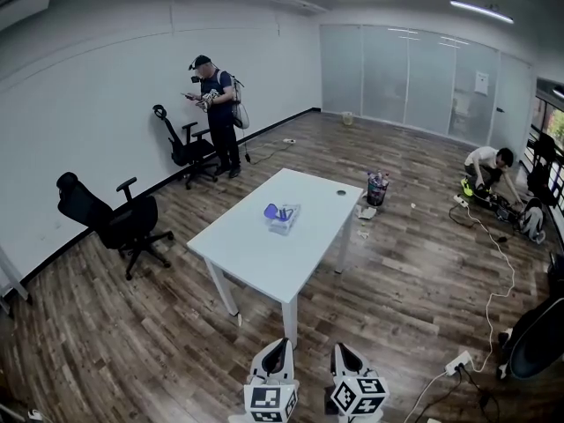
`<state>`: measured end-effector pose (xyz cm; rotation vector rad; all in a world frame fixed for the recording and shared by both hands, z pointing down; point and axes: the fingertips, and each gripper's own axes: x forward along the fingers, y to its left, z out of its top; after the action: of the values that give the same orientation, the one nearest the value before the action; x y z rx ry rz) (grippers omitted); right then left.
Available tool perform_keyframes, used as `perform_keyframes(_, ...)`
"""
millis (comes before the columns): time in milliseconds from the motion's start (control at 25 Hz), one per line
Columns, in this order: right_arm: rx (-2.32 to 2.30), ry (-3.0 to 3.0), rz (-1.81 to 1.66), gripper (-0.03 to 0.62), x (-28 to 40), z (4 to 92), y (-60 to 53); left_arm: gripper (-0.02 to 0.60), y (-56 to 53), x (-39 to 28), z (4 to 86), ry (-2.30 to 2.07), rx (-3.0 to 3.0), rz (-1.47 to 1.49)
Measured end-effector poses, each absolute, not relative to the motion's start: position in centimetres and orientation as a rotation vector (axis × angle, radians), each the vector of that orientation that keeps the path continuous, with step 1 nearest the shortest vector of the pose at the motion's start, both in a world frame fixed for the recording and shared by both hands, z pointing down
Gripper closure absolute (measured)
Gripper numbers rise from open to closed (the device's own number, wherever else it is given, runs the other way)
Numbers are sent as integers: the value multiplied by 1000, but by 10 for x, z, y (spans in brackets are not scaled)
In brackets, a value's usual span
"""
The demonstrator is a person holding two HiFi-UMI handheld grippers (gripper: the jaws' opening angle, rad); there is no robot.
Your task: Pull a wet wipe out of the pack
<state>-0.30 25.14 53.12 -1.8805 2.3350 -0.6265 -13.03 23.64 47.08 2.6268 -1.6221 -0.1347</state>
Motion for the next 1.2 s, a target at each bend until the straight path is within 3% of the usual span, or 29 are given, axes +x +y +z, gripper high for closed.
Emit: perform_keyframes(1200,-1977,2283,-622,586,28,541,176,584,154,-109,487,-1554,2620,-118)
